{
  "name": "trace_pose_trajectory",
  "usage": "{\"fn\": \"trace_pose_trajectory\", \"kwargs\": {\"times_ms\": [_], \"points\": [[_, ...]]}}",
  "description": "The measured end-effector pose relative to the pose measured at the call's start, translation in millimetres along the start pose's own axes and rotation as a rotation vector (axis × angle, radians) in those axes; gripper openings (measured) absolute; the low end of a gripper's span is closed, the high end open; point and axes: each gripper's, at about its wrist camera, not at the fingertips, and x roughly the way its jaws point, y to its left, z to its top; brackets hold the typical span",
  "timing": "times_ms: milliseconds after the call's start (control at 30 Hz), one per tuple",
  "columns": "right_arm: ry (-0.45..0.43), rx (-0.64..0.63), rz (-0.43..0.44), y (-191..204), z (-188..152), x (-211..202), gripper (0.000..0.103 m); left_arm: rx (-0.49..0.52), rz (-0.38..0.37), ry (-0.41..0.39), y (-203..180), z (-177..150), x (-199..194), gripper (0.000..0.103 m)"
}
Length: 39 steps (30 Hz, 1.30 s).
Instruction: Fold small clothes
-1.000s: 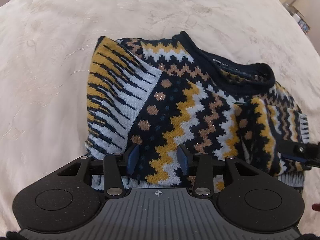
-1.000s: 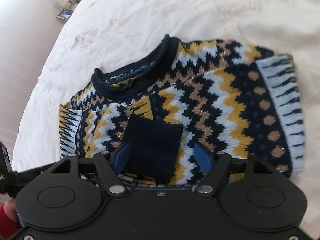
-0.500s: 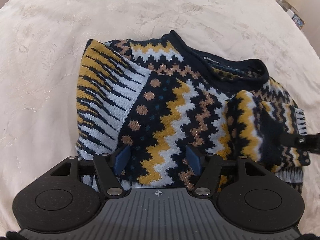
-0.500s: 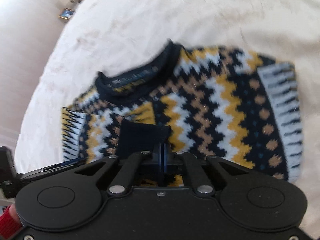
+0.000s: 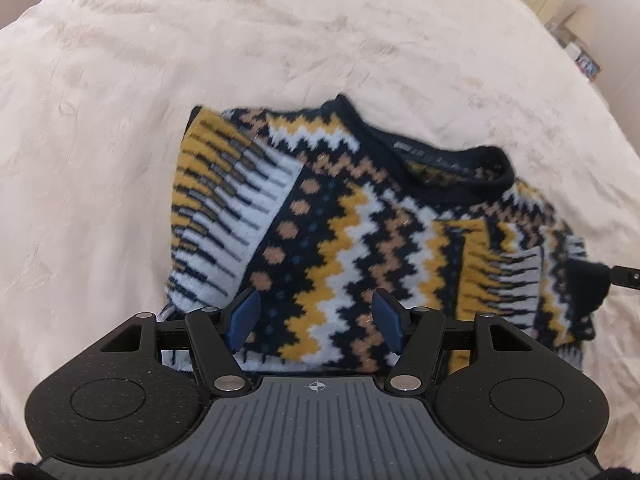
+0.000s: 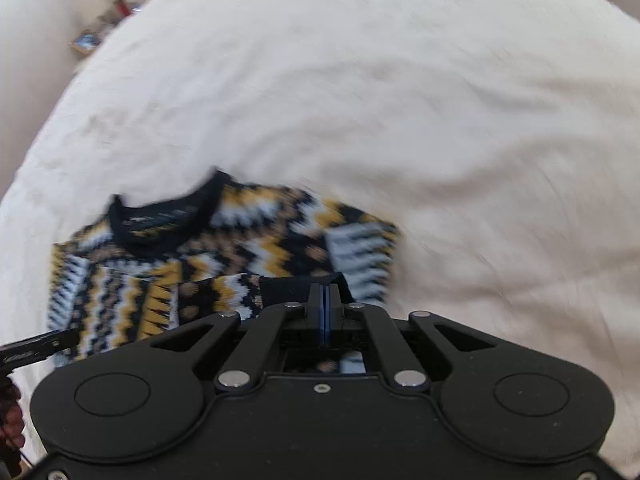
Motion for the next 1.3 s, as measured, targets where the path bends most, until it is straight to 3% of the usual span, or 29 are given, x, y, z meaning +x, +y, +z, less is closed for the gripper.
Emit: {"fn": "trace_pose_trajectory", "kwargs": {"times_ms": [200,300,333,400,433,467,533,767,1033,1067,1100,1133,1233,1300], "points": [[0.066,-0.07,-0.105,-0.4,-11.9,19.3,0.005,0.03,0.035,0.058,8.7,-4.7,19.3,0.061],[0.098,-0.048,-0.124,-5.9,-18.0,23.7,0.007,0.053,0.008,0.063,9.1,-5.2,25.3,0.073],[0.098,-0.034,-0.115,-8.0,-19.7,23.5,0.017,0.057,-0.002,0.066,8.9,-4.8,27.0,0.075],[0.064,-0.009,-0.075,-9.6,-23.5,18.4,0.019,0.056,-0.013,0.068,8.2,-4.3,29.0,0.082],[0.048,0.001,-0.052,-10.4,-24.3,17.7,0.026,0.056,-0.016,0.069,7.2,-3.6,30.3,0.083],[0.039,0.003,-0.032,-9.8,-24.6,16.8,0.045,0.06,-0.016,0.071,6.5,-3.4,30.5,0.084],[0.012,-0.008,0.001,-5.4,-24.8,15.6,0.061,0.069,-0.011,0.076,4.9,-2.5,30.2,0.085],[0.027,-0.052,0.012,14.6,-12.7,39.7,0.062,0.073,-0.023,0.019,2.8,10.6,14.3,0.085],[0.065,-0.048,0.015,16.2,-3.7,52.8,0.061,0.066,-0.017,-0.033,5.2,43.3,26.8,0.084],[0.07,-0.05,0.013,16.9,-2.8,53.2,0.053,0.068,-0.006,-0.036,6.1,46.7,29.3,0.084],[0.073,-0.057,0.009,17.9,-1.7,53.1,0.022,0.068,0.015,-0.034,7.9,49.8,31.9,0.084],[0.078,-0.07,0.008,19.9,-0.5,53.1,0.015,0.068,0.053,-0.026,10.3,52.7,36.2,0.084],[0.054,-0.119,0.041,29.2,3.7,41.2,0.014,0.059,0.192,0.0,21.7,57.6,49.2,0.085],[0.013,-0.177,0.032,35.7,5.8,28.1,0.014,0.0,0.215,0.015,36.6,58.6,54.0,0.086]]}}
